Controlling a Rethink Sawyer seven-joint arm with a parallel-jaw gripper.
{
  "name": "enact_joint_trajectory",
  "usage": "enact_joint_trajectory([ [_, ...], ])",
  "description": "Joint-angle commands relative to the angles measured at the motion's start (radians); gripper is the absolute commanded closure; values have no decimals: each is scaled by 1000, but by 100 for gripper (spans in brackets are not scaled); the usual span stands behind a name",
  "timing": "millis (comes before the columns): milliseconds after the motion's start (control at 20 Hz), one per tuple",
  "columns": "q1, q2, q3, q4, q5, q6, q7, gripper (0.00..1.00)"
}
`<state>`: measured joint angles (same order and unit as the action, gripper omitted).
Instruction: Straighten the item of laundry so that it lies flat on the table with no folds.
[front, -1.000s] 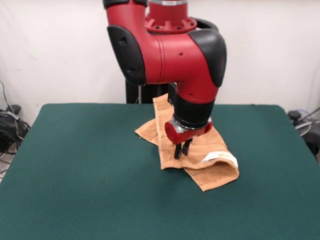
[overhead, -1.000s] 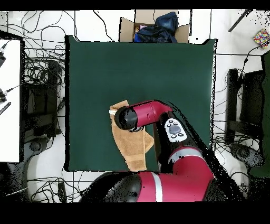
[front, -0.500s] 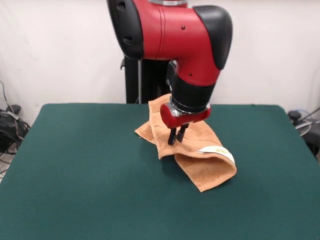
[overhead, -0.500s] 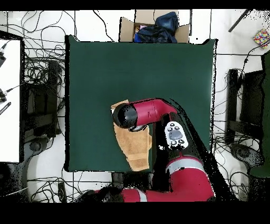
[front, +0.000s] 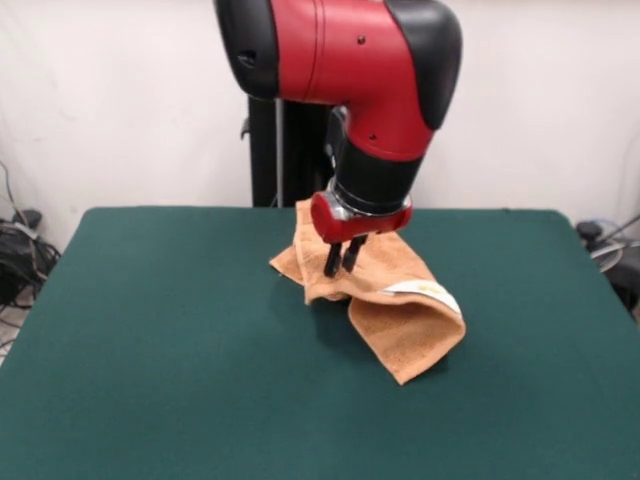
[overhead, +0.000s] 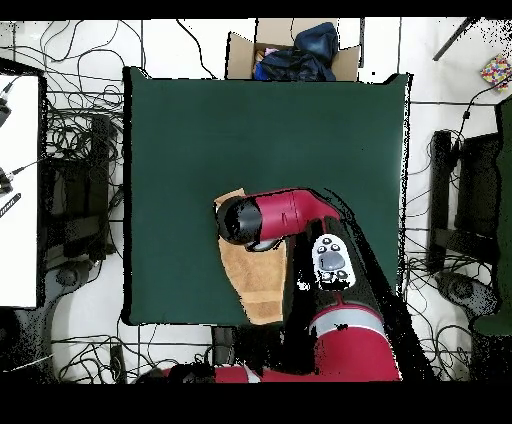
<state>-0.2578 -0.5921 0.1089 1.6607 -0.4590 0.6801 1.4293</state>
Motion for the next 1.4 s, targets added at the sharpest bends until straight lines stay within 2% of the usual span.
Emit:
enact_joint_trajectory([
  [50, 32, -1, -35, 19, 63, 104, 204, 100],
  [350, 104, 38, -78, -6, 84, 106, 279, 100],
  [800, 204, -29, -107, 3, 198, 158, 326, 100],
  [1150, 267, -5, -142, -74, 260, 233, 329, 100],
  [1400, 296, -14, -163, -81, 286, 261, 319, 100],
])
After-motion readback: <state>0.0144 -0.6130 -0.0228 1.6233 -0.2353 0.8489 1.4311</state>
